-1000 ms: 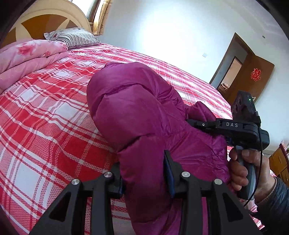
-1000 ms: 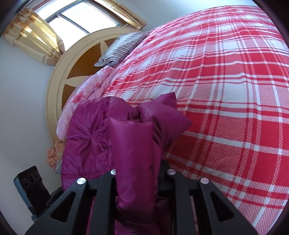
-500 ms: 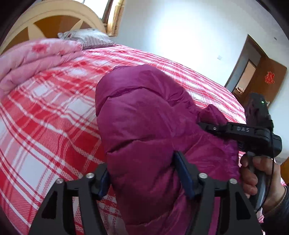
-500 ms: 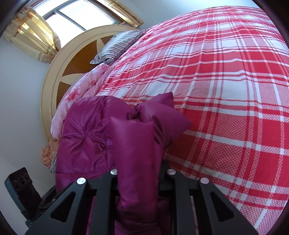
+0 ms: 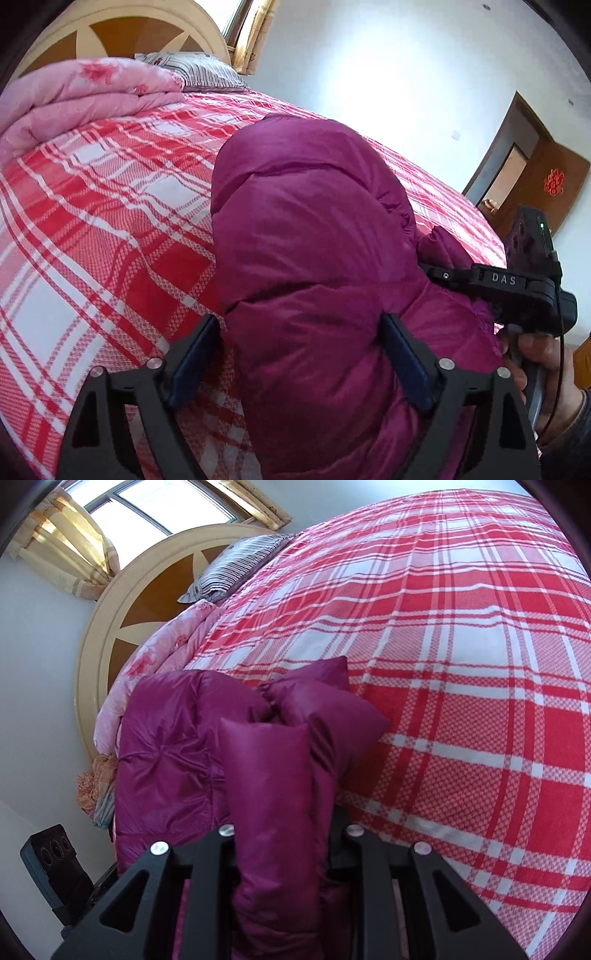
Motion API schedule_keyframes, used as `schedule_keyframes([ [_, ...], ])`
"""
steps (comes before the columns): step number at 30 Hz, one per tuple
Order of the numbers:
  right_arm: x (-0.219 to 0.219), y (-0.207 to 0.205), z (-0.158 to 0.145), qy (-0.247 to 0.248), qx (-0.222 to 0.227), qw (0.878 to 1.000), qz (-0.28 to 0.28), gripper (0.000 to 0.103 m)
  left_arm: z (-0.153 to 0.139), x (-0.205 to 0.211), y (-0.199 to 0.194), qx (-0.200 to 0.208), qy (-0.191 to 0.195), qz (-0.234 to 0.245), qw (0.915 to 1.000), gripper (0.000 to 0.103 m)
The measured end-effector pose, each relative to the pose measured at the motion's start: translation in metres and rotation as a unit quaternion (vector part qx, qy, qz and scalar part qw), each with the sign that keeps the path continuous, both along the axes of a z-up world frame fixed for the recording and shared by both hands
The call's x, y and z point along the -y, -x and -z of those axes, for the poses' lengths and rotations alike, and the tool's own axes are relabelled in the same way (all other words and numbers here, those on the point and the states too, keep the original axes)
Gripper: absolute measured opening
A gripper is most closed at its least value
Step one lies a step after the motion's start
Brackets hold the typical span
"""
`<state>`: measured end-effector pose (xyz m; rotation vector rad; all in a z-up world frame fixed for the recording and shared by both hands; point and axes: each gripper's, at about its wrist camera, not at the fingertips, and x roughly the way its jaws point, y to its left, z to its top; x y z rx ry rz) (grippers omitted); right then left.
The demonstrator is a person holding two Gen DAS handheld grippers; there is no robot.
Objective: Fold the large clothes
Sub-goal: 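Lower the folded jacket onto the bed and open both grippers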
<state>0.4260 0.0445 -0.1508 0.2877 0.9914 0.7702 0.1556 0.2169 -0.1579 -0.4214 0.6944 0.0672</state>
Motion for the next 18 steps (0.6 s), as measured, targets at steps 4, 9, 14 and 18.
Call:
schedule_keyframes([
  [4,-0.001,0.0,0.001,0.007,0.004,1.0,-0.002,0.026,-0.003,0.002,0.004,-0.003,-0.003,-0.003,1.0,0.09],
  [9,-0.006,0.005,-0.002,0.036,0.02,0.999,-0.001,0.029,-0.015,0.008,0.023,-0.009,-0.006,-0.021,0.9997,0.09],
  [14,-0.003,0.004,-0.003,0.047,0.017,0.999,0.011,0.04,-0.034,0.014,0.042,-0.001,-0.013,-0.018,0.9997,0.09],
  [18,0.016,0.019,-0.024,0.048,0.032,0.997,0.044,0.061,-0.061,0.02,0.058,0.019,-0.053,-0.024,0.9981,0.09],
])
